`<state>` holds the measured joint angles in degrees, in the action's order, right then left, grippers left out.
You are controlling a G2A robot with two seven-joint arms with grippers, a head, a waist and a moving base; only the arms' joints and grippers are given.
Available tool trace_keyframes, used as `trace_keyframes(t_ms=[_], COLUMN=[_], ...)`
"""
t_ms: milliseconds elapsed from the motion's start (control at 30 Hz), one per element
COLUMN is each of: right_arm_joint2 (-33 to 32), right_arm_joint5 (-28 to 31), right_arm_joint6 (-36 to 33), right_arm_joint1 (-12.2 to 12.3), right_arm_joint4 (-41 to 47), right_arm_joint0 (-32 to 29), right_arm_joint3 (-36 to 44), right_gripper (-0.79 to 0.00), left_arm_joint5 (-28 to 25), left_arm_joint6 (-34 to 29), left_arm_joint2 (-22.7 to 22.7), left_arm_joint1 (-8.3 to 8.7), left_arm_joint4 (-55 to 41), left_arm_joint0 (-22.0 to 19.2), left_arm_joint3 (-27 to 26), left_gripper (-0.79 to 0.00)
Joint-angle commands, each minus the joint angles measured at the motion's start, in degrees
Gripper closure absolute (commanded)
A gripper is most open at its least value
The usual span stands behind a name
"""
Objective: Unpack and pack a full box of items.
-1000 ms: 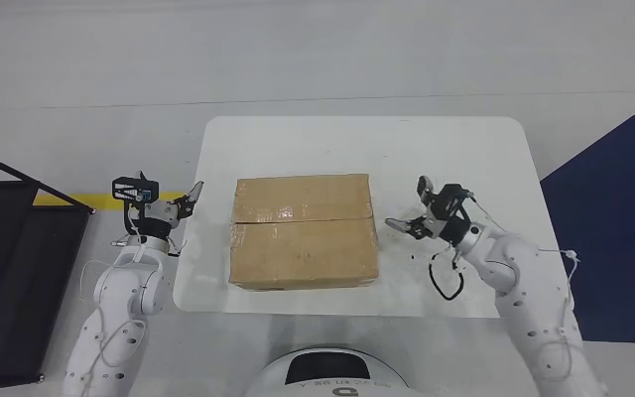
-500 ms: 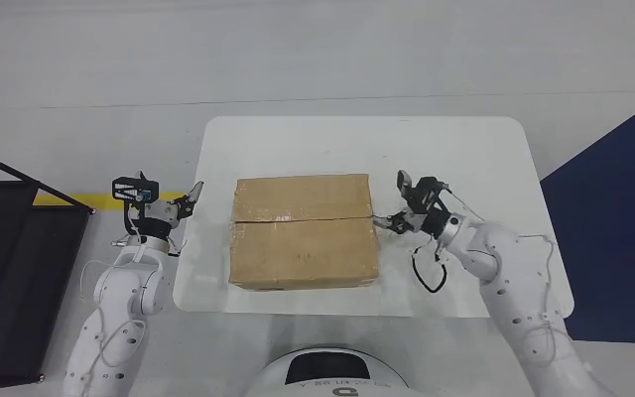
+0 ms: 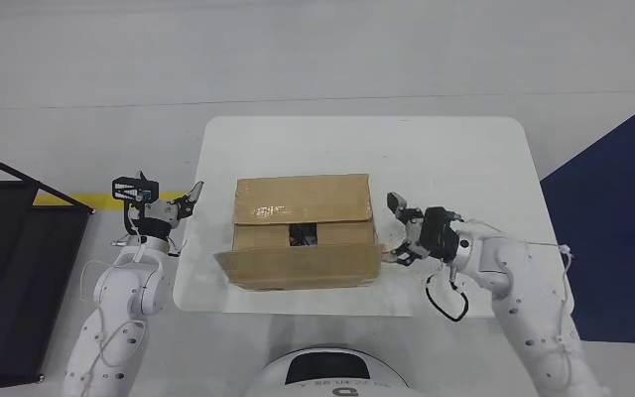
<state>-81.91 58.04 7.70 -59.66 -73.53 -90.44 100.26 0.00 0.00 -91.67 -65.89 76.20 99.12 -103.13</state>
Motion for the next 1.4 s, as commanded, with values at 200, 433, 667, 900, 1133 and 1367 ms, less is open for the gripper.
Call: trace_keyframes(t_ms=[200, 433, 667, 900, 1133, 1367], right_arm_joint2=[-0.1, -0.5, -0.9, -3.8, 0.9, 4.5], right_arm_joint5=[0.0, -1.0, -5.0, -12.9, -20.1, -24.2], right_arm_joint6=[7.8, 10.7, 14.0, 13.1, 1.1, -4.6], right_arm_joint1=[2.3, 3.4, 3.6, 3.1, 2.0, 1.3], right_arm_joint4=[-15.9, -25.0, -23.5, -10.9, -6.3, -7.4], right_arm_joint0=[-4.5, -6.2, -7.1, -5.9, -0.8, 2.5], right_arm_joint3=[4.8, 5.4, 4.7, -0.4, -0.8, -1.1], right_gripper=[-0.785, -0.785, -0.785, -0.785, -0.785, -0.785], left_arm_joint5=[0.0, 0.0, 0.0, 0.0, 0.0, 0.0], left_arm_joint6=[0.0, 0.0, 0.0, 0.0, 0.0, 0.0], left_arm_joint2=[0.0, 0.0, 0.0, 0.0, 0.0, 0.0], left_arm_joint1=[0.0, 0.0, 0.0, 0.0, 0.0, 0.0], left_arm_joint4=[0.0, 0.0, 0.0, 0.0, 0.0, 0.0], left_arm_joint0=[0.0, 0.0, 0.0, 0.0, 0.0, 0.0], left_arm_joint3=[0.0, 0.0, 0.0, 0.0, 0.0, 0.0], left_gripper=[-0.785, -0.785, -0.785, -0.785, -0.785, -0.785])
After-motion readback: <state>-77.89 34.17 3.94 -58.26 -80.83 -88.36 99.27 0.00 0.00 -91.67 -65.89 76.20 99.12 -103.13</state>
